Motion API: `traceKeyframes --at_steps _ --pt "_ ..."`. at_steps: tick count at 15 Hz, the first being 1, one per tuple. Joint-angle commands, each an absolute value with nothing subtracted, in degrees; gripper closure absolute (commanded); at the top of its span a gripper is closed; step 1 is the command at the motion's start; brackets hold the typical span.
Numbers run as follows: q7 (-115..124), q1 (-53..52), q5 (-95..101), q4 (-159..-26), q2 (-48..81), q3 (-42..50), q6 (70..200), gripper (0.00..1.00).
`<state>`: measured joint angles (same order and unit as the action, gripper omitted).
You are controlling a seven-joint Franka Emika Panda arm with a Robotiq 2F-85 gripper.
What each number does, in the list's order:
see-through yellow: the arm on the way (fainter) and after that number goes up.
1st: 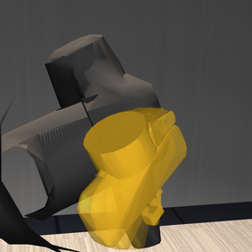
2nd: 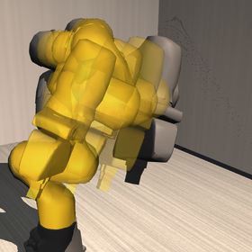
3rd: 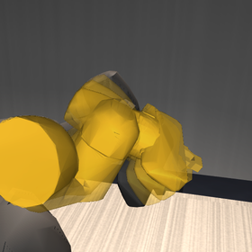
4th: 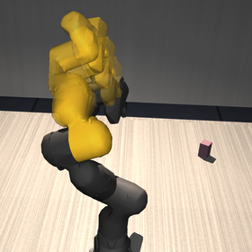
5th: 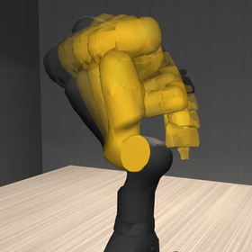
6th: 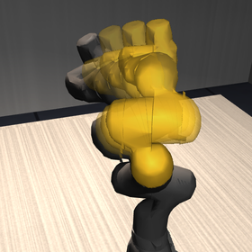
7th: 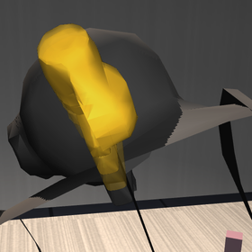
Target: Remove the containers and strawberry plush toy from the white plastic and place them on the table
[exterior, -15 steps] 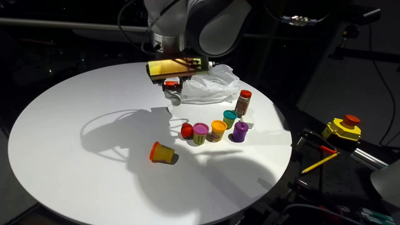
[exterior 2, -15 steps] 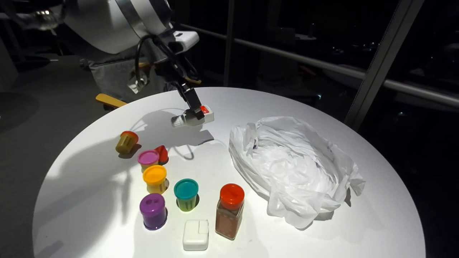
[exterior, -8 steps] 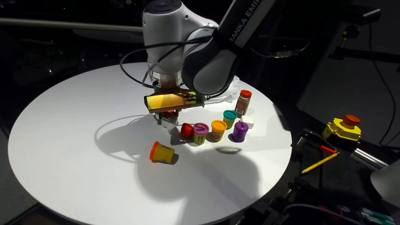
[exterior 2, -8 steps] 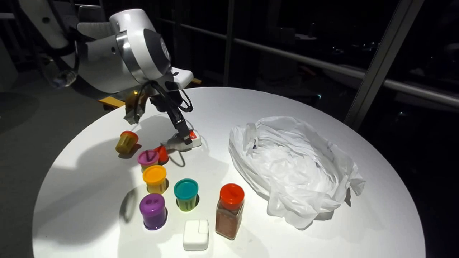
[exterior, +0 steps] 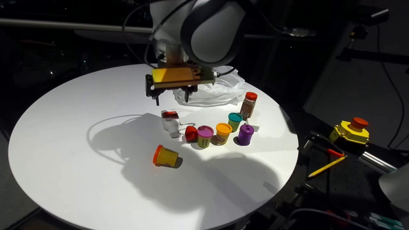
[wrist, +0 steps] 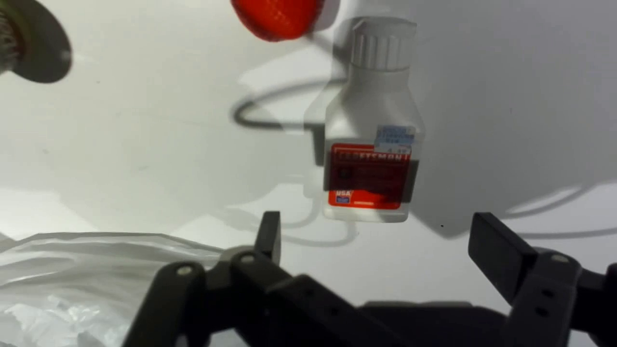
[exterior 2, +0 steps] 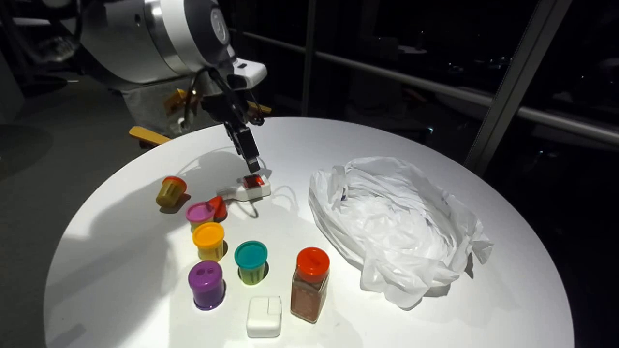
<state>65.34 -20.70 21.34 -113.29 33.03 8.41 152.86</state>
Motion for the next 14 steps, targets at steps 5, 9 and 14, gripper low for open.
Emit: traceKeyframes --at_steps 5,9,14 --pt "46.92 -13.74 9.86 -131.89 6.03 -0.3 138.02 0.0" --pt "41.72 -11.06 6.31 -142.71 -5.61 -2.06 137.62 0.0" --pt "43.03 -9.55 7.43 -141.78 -4.31 -3.5 136.88 0.0"
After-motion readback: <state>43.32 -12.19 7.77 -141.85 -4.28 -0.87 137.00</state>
